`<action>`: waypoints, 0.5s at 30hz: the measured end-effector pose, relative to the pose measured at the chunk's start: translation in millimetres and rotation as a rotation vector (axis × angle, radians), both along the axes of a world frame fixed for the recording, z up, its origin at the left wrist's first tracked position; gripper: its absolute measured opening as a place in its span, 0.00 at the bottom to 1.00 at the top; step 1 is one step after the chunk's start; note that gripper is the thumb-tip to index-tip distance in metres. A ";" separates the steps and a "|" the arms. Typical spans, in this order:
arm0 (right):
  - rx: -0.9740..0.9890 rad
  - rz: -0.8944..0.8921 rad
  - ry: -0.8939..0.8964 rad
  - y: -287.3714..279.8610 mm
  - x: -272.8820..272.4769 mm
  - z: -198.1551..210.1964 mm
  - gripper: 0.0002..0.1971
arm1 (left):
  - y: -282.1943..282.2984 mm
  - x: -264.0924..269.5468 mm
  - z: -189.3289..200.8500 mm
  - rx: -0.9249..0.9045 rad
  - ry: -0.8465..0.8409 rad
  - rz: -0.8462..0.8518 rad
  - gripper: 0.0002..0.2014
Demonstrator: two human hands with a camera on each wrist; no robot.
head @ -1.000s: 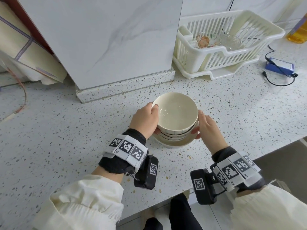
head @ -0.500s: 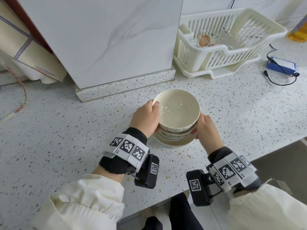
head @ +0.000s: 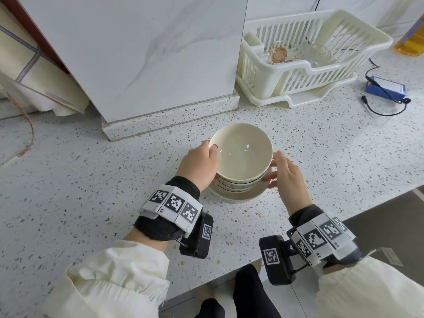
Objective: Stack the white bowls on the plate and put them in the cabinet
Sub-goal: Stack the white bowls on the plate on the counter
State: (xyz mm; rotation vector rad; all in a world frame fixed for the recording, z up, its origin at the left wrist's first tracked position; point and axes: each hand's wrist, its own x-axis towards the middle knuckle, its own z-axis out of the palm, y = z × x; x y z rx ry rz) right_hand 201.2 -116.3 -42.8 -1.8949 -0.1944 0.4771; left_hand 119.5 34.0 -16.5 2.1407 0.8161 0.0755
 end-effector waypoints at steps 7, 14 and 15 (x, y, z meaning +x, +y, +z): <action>-0.167 0.077 0.034 -14.1 3.7 -19.4 0.21 | 8.7 -9.9 -10.0 0.091 -0.042 0.098 0.25; -0.114 0.236 0.317 -4.3 -2.6 -26.3 0.25 | 3.5 -11.0 -12.0 -0.391 -0.057 -0.079 0.29; -0.098 0.231 0.330 -4.2 -2.4 -25.6 0.25 | 2.1 -10.4 -10.5 -0.402 -0.045 -0.096 0.29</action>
